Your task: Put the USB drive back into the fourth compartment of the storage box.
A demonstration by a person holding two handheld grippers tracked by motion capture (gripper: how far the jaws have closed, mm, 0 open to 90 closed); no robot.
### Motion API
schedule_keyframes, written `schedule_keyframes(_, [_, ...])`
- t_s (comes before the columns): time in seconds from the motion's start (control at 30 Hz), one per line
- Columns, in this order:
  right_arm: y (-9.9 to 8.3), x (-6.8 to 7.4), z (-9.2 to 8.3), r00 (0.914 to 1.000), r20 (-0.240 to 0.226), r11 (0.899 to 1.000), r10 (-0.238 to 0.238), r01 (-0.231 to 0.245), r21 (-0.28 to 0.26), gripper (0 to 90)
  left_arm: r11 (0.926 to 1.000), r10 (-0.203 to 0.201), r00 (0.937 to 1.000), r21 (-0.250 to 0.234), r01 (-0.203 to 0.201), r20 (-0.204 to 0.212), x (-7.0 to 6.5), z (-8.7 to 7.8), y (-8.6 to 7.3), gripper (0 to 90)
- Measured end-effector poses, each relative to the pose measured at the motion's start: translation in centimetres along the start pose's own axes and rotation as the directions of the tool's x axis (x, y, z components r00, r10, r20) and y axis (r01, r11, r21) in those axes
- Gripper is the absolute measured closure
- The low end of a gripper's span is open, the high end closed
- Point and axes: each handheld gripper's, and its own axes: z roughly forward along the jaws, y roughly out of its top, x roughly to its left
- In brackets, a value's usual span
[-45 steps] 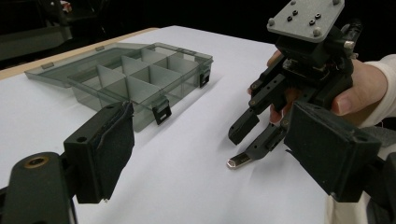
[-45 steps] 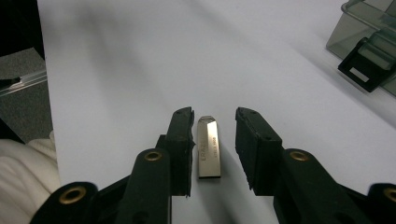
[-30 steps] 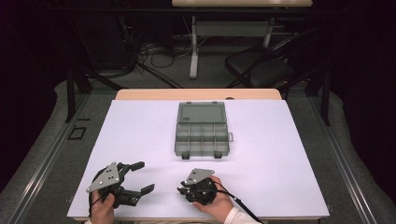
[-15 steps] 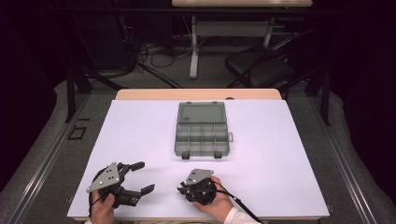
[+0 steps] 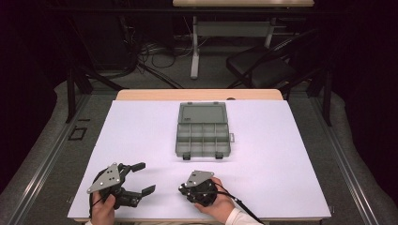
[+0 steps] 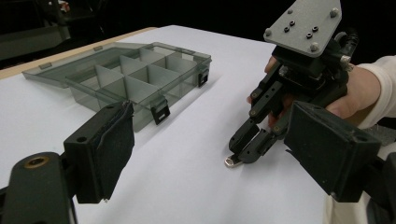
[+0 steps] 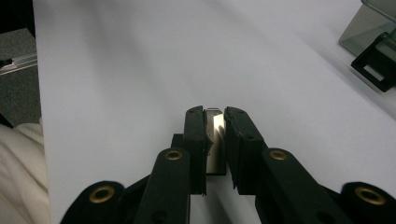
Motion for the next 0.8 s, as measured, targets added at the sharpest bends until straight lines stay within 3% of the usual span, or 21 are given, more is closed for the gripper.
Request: schedule_keyframes(0.8, [0.05, -0.12, -0.13, 0.9999, -0.011, 1.000, 0.010, -0.010, -0.004, 79.4, 1.0000, 0.000, 1.0000, 0.004, 0.000, -0.003, 0.04, -0.01, -0.01, 15.8])
